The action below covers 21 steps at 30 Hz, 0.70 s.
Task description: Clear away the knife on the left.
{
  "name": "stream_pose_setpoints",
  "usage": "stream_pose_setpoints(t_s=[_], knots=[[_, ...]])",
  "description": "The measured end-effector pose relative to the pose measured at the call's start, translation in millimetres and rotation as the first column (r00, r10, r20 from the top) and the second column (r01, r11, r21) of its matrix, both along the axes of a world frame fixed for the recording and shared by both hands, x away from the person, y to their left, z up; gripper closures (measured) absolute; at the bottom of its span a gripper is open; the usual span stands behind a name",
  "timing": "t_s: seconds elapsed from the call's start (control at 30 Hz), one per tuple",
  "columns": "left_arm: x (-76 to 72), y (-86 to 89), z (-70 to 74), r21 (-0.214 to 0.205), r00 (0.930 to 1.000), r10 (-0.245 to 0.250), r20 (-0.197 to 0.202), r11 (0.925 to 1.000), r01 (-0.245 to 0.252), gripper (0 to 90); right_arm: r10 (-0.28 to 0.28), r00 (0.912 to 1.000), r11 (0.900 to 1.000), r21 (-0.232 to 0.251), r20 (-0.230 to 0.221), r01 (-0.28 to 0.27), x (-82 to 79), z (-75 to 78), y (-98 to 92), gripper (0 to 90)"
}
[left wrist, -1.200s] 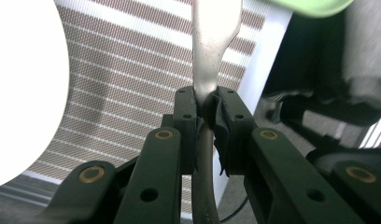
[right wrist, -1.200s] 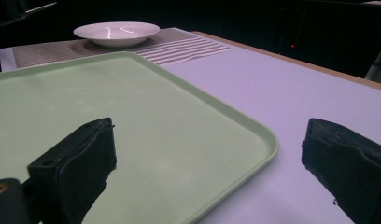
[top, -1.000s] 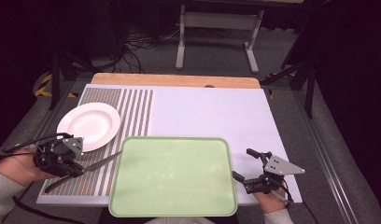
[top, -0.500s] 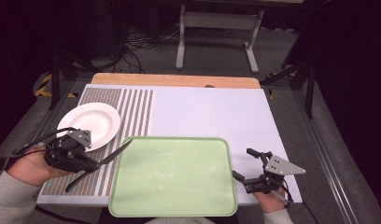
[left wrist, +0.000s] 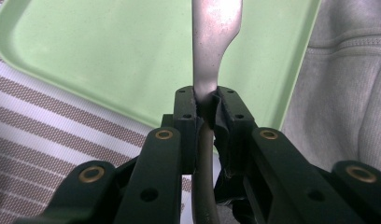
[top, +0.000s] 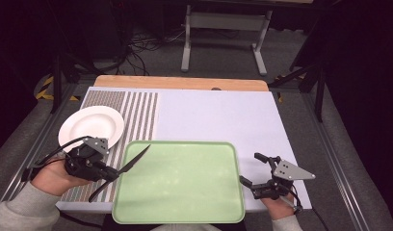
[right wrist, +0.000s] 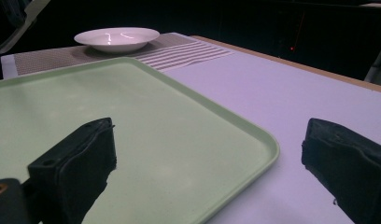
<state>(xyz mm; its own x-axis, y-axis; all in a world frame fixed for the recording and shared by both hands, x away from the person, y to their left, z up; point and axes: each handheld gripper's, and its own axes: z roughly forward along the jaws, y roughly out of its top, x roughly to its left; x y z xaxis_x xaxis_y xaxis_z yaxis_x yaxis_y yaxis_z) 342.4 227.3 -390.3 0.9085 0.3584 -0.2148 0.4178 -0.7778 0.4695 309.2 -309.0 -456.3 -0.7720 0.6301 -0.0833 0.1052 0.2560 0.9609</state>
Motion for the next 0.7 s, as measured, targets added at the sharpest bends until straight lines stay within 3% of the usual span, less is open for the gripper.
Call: stream_pose_setpoints(t_s=[0.1,0.27,0.4,0.7], knots=[[0.5,-4.6,-3.4,-0.007,0.9999,0.014,0.001,0.9999,-0.014,79.9,-0.004,1.0000,1.0000,0.006,0.002,0.004,-0.1,0.3,-0.9,3.7],[0.9,-14.8,-8.0,-0.026,1.0000,-0.003,-0.004,0.9997,0.002,79.8,-0.006,1.0000,1.0000,0.007,0.002,0.006,0.2,0.2,-0.9,3.6],[0.0,-21.2,-11.6,-0.064,1.0000,0.000,-0.002,0.9980,0.000,79.8,-0.007,1.0000,1.0000,-0.002,0.006,0.007,-0.6,0.9,-0.5,3.6],[-1.7,-38.7,-20.4,-0.086,0.9999,-0.015,0.002,0.9962,0.015,79.8,-0.004,1.0000,1.0000,0.000,0.004,0.004,-0.3,0.3,-1.1,3.6]])
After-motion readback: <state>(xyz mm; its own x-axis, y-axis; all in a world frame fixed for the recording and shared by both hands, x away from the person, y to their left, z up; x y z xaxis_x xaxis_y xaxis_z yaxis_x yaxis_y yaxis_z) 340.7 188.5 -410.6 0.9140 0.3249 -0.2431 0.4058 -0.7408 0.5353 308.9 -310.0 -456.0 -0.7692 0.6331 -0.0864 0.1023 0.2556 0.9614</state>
